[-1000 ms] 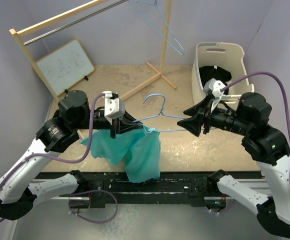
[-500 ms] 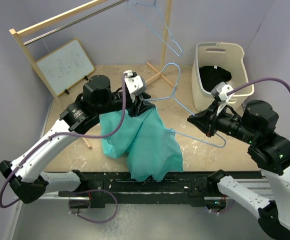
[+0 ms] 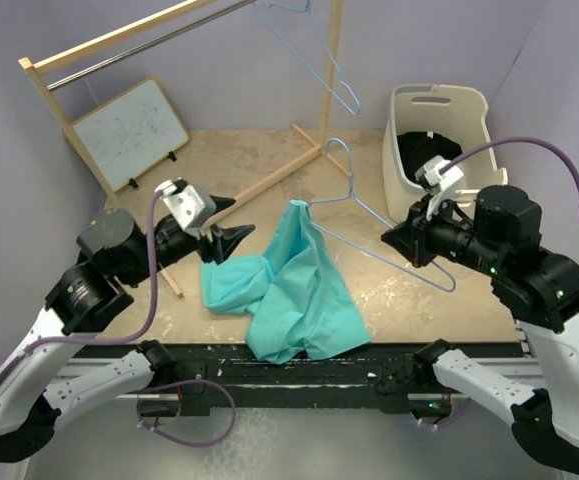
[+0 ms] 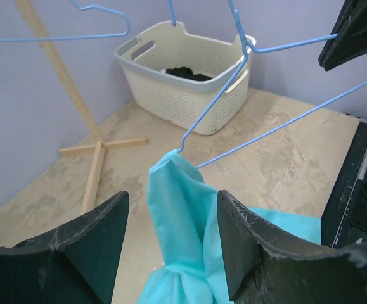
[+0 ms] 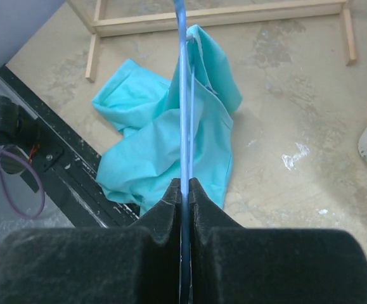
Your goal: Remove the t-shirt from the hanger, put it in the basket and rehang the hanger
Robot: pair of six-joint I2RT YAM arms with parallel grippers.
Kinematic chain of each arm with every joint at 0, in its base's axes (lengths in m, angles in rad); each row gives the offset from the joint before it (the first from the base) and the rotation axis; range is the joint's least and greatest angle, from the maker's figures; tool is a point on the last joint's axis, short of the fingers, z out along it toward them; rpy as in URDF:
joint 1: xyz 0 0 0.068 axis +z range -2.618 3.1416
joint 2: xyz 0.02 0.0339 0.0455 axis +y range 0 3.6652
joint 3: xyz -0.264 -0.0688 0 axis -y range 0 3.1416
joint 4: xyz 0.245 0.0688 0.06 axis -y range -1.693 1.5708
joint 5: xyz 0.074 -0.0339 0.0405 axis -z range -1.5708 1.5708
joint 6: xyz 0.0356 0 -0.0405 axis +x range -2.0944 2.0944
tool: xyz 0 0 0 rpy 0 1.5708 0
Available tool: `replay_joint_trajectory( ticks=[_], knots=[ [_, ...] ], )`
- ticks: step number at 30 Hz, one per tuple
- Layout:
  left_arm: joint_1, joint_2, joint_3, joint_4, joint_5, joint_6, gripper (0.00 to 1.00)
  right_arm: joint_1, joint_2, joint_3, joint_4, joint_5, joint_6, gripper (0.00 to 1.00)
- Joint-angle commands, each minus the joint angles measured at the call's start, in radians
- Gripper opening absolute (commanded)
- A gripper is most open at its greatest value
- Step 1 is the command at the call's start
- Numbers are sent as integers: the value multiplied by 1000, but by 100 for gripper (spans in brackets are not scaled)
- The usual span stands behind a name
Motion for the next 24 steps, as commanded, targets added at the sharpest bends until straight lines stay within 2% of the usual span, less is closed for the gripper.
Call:
replay_joint_trajectory(
  ticks=[1, 4, 7, 9, 13, 17, 20, 24],
  knots=[
    [-2, -95, -112, 9, -136, -49, 61, -3, 89, 88, 3, 26, 2, 0],
    [-2, -128, -156, -4, -160, -50, 61, 20, 171, 120, -30, 80, 0, 0],
    [-1, -124, -176, -20, -170, -42, 60, 103, 265, 86, -62, 253, 28, 0],
    [-2, -115, -185, -27, -168, -36, 59, 143, 317, 84, -70, 314, 38, 0],
    [-2, -123, -231, -6, -164, -44, 58, 145, 251, 119, 43, 189, 64, 0],
    [-2, -151, -290, 40, -159, -69, 57, 145, 289, 240, -17, 178, 62, 0],
    [-2, -155, -292, 33, -167, -70, 57, 145, 343, 294, -42, 277, 48, 0],
    [-2, -178, -318, 45, -187, -75, 57, 145, 325, 285, 105, 254, 31, 0]
  ],
)
